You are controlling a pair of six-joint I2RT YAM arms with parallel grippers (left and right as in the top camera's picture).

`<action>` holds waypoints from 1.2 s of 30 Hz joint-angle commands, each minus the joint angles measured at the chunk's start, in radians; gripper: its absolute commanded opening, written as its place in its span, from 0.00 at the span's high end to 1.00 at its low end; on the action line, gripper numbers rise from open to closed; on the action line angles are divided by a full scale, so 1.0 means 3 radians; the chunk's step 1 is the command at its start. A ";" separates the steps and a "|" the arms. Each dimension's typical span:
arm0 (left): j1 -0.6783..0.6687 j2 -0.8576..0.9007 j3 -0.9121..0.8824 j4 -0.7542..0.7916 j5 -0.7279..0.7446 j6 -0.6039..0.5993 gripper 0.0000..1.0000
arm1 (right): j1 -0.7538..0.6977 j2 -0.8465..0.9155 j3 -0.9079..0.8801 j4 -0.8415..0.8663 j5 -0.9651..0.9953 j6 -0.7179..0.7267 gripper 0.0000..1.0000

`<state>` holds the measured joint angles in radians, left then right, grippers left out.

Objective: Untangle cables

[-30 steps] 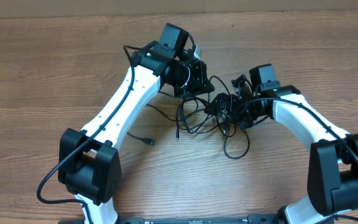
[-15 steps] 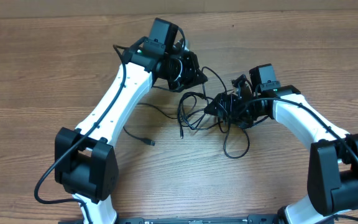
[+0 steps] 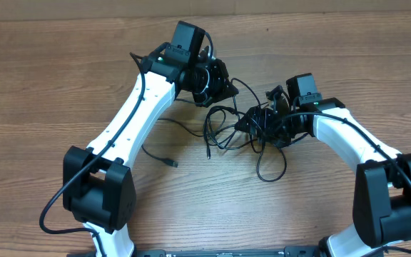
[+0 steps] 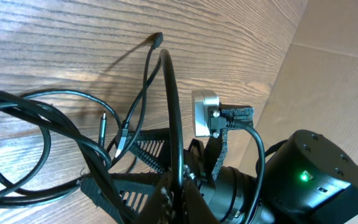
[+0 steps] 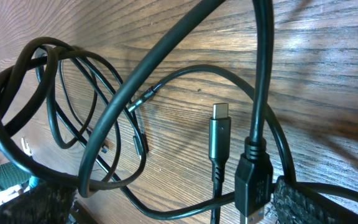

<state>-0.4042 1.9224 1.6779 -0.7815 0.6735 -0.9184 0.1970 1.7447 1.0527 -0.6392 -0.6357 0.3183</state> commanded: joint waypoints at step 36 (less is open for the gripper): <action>0.0000 -0.0053 0.0058 0.0015 -0.0286 -0.0370 0.96 | 0.0013 -0.0033 -0.0015 0.0010 0.0023 0.0010 0.00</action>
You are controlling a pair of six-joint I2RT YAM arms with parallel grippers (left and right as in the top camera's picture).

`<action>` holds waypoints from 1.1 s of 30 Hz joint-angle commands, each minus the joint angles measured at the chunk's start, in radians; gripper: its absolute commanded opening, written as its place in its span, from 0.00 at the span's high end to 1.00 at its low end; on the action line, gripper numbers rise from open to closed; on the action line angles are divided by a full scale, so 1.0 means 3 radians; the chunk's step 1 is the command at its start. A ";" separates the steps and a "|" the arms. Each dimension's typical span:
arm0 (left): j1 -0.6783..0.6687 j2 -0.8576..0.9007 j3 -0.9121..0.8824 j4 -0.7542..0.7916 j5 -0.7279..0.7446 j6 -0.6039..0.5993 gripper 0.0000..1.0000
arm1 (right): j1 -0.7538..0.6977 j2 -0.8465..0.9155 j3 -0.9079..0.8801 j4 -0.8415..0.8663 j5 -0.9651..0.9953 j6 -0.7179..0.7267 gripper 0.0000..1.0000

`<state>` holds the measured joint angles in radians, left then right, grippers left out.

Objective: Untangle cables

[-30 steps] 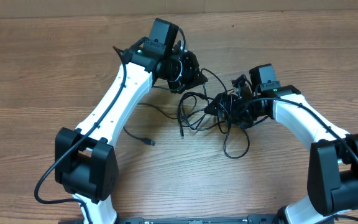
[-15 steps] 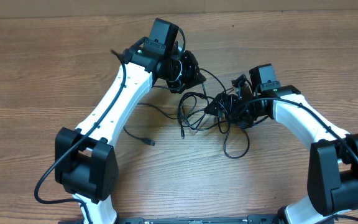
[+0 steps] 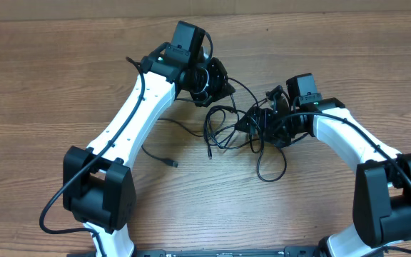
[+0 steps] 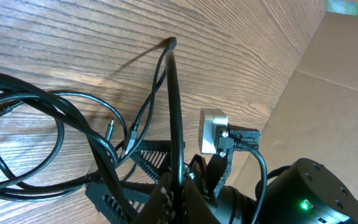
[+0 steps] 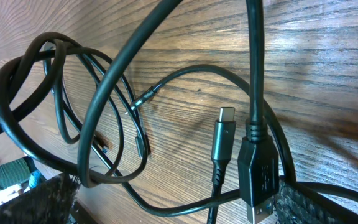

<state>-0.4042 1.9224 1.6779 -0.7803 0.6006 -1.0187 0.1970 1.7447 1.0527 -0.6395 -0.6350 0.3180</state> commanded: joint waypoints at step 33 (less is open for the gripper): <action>-0.0006 -0.0053 0.0058 -0.0003 -0.0094 -0.0036 0.96 | 0.0013 -0.0033 -0.0015 0.0011 0.0020 0.0011 0.00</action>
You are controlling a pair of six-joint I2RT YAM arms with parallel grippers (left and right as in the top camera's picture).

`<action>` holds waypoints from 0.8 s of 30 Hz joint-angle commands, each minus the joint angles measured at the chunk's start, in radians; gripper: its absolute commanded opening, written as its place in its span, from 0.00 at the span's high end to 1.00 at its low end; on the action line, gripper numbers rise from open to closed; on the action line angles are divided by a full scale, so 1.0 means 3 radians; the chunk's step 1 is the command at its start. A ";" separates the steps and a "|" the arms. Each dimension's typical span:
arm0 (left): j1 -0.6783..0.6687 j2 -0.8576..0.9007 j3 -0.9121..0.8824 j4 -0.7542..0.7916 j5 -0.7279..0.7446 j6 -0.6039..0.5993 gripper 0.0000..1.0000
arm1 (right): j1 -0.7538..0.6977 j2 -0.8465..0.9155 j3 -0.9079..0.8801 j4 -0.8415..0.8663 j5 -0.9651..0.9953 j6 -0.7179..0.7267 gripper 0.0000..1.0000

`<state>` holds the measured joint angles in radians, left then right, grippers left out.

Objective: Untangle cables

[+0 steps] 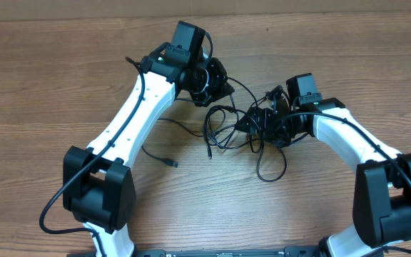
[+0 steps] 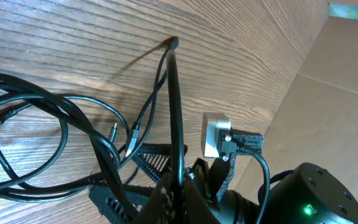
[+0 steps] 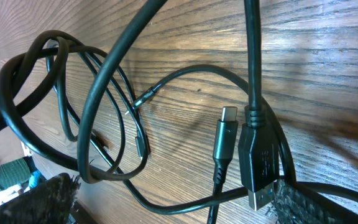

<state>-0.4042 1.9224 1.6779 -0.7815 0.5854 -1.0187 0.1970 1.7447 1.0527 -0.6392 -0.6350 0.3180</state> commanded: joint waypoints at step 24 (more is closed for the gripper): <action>-0.0006 -0.0053 0.0058 -0.0013 -0.0148 -0.0020 0.96 | 0.0013 -0.0033 -0.0015 0.0009 0.0020 0.0011 0.00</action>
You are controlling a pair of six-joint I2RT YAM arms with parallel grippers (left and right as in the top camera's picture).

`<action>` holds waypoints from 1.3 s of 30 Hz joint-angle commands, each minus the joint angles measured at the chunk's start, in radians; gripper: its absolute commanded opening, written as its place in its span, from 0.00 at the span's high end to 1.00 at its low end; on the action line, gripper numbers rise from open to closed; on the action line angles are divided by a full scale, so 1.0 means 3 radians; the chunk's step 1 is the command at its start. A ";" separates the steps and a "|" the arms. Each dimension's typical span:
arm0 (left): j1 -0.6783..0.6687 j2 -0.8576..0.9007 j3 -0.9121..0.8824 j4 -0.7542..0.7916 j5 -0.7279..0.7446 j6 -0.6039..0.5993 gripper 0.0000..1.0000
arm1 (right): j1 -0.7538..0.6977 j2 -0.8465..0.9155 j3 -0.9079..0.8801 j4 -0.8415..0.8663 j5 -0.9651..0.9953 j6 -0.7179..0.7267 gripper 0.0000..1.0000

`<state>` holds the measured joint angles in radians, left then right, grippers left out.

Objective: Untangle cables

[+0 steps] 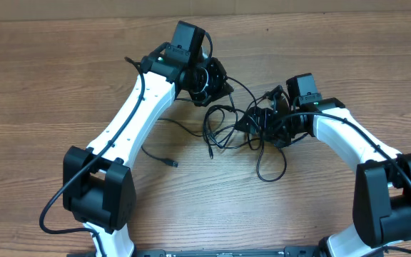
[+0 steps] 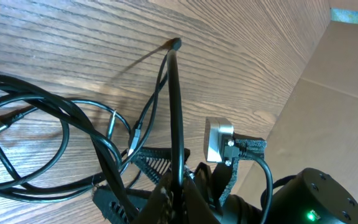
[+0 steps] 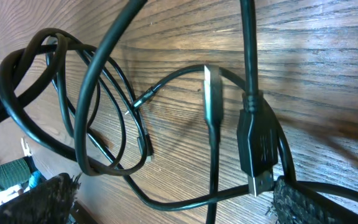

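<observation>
A tangle of black cables (image 1: 227, 125) lies mid-table between both arms. My left gripper (image 1: 216, 91) sits at its upper left, shut on a thick black cable (image 2: 174, 118) that rises straight out of the jaws (image 2: 178, 186). Thinner loops (image 2: 48, 124) lie on the wood to that cable's left. My right gripper (image 1: 260, 121) is at the tangle's right side, open (image 3: 176, 202), fingers wide apart, with a thin cable crossing between them. A USB-A plug (image 3: 257, 149) and a blurred slim plug (image 3: 211, 93) hang just ahead of it.
One loose cable end with a plug (image 1: 170, 163) trails toward the left arm's base. A single loop (image 1: 270, 170) lies in front of the tangle. A cardboard wall (image 2: 328, 118) stands along the table's far edge.
In the right wrist view the slim plug has shifted up and left of the USB-A plug and is now blurred. The left gripper still holds the thick cable. Both arms have hardly moved.
The left gripper was shut on the thick cable at every moment, drawing slightly away from the tangle. The right gripper stayed open over the loops, where the two plugs shifted step by step; the tangle's layout looks much the same from overhead.
</observation>
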<state>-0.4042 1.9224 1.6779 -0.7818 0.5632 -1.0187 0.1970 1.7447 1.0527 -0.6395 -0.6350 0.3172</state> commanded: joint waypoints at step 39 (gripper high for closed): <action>-0.0003 -0.0053 0.0058 0.0153 -0.0163 0.0181 0.96 | 0.0013 -0.0033 -0.0015 0.0011 0.0020 0.0014 0.00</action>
<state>-0.4042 1.9224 1.6779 -0.7395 0.5186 -0.9878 0.1970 1.7447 1.0527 -0.6395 -0.6342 0.3180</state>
